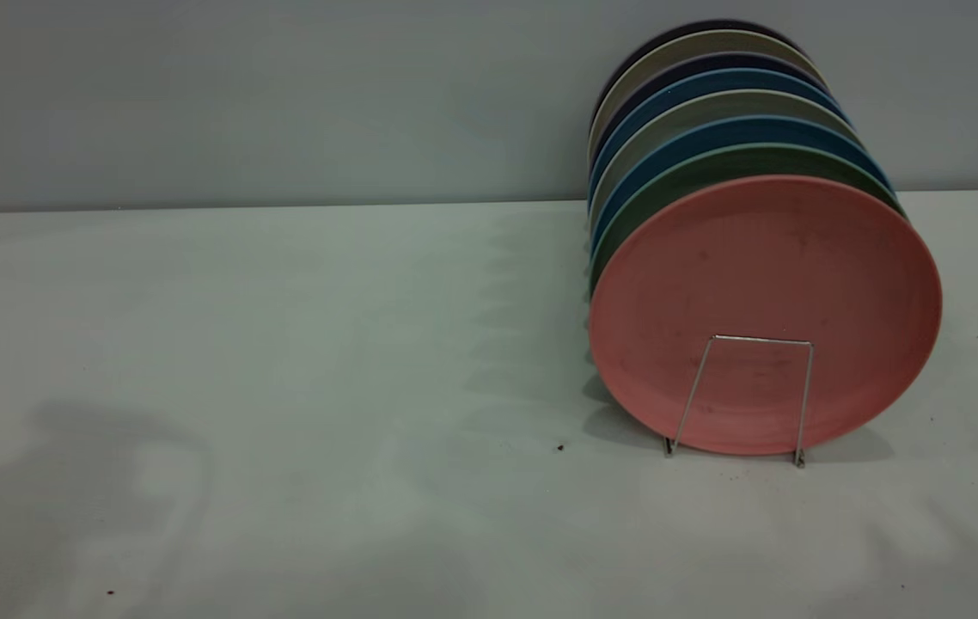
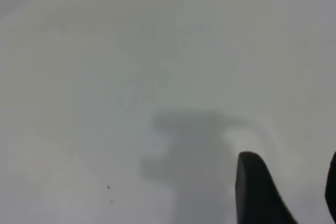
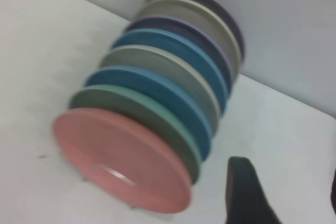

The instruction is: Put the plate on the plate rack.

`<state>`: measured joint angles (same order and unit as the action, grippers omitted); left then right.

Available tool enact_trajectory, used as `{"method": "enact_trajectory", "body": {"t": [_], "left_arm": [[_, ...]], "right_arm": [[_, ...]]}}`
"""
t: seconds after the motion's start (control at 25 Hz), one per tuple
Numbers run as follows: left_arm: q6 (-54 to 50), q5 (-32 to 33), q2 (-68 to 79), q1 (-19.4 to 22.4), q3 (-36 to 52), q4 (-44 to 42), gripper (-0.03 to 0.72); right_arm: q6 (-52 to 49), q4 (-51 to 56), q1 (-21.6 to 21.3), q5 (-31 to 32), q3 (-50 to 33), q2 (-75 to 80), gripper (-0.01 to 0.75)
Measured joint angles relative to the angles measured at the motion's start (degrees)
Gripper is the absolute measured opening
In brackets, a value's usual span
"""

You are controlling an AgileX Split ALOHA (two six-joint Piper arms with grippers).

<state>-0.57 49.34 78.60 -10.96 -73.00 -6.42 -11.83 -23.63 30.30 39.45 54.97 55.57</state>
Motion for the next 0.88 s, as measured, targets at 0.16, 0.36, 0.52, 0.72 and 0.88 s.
{"method": "enact_trajectory", "body": {"t": [0.16, 0.36, 0.52, 0.72, 0.88], "left_arm": [[4.0, 2.9, -6.8, 0.0, 0.0, 5.8, 0.36], [7.9, 7.1, -14.0, -0.1, 0.6, 10.5, 0.36], [9.6, 8.1, -20.6, -0.1, 5.9, 11.4, 0.36], [9.8, 7.4, -30.1, -0.1, 16.1, 11.5, 0.36], [9.9, 5.4, -37.9, -0.1, 24.5, 11.5, 0.36]], "right_arm": [[7.5, 9.2, 0.0, 2.5, 0.0, -4.6, 0.405], [15.6, 19.6, 0.0, 9.2, 0.0, -9.6, 0.405], [17.7, 23.3, 0.0, 15.1, 0.0, -13.4, 0.405], [17.9, 24.2, 0.0, 20.7, -1.6, -20.0, 0.404], [17.9, 26.2, 0.0, 21.6, -7.7, -26.5, 0.398]]}}
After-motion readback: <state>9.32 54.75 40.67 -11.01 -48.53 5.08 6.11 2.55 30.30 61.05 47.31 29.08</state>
